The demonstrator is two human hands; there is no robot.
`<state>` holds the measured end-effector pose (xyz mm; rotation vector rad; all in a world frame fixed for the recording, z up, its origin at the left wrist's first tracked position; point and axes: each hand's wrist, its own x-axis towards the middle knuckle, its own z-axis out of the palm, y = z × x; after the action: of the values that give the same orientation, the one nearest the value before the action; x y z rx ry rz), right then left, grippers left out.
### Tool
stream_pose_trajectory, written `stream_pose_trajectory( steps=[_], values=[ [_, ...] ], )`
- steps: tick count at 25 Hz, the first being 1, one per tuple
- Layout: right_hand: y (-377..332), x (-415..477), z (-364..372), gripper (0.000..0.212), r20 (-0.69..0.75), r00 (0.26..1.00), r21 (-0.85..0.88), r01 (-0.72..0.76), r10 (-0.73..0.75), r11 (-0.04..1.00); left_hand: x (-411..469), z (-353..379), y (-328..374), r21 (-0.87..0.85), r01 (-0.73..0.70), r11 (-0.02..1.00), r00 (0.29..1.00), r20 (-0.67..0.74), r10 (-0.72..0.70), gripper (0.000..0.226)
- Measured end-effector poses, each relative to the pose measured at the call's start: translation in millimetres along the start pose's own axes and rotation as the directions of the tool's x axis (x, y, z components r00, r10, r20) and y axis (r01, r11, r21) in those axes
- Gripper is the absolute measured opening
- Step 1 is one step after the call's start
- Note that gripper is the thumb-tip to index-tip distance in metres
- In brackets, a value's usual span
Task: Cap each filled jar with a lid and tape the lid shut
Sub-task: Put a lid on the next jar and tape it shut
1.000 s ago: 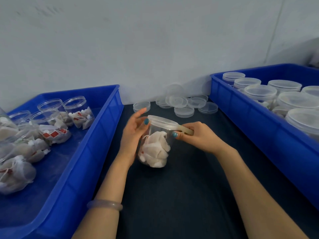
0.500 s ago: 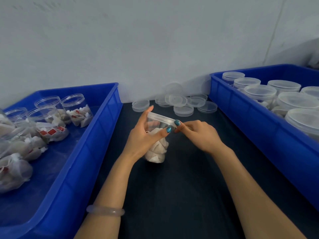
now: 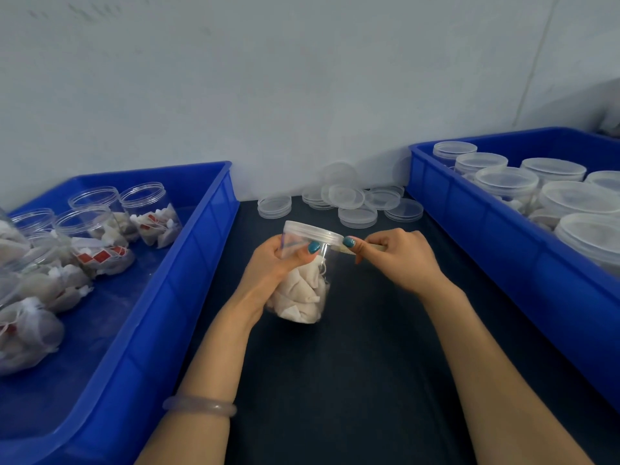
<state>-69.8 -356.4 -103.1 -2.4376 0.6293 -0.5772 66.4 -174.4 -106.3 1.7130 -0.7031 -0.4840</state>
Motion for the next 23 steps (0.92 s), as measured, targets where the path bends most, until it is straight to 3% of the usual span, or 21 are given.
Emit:
stream_pose_trajectory(
  steps=[5,10,14,17,20,23],
  values=[
    [3,1,0,0.077,-0.013,0.999,0.103,-0.04,0.042,0.994,-5,3,2,-0.084,-0.009,0.996,0.995,0.094,0.017,0.068],
    [3,1,1,0.081,0.017,0.999,0.071,-0.032,0.03,0.997,-8,3,2,-0.157,0.0,0.988,0.98,0.195,0.031,0.077],
    [5,1,-2,0.083,0.145,0.989,0.1,0.002,-0.017,0.995,-8,1,-2,-0.18,-0.001,0.984,0.965,0.258,0.048,0.089],
    [8,0,-7,0.075,0.205,0.975,0.23,0.039,-0.088,0.972,-7,1,-4,-0.12,-0.036,0.992,0.956,0.285,0.07,0.069],
    [4,-2,-7,0.055,0.217,0.962,0.407,0.064,-0.164,0.911,-6,5,-4,-0.048,-0.027,0.998,0.965,0.259,0.039,0.069],
    [-3,-3,-5,0.044,0.197,0.965,0.451,0.069,-0.174,0.89,-4,9,-2,0.016,-0.145,0.989,0.979,0.147,0.141,0.072]
  ],
)
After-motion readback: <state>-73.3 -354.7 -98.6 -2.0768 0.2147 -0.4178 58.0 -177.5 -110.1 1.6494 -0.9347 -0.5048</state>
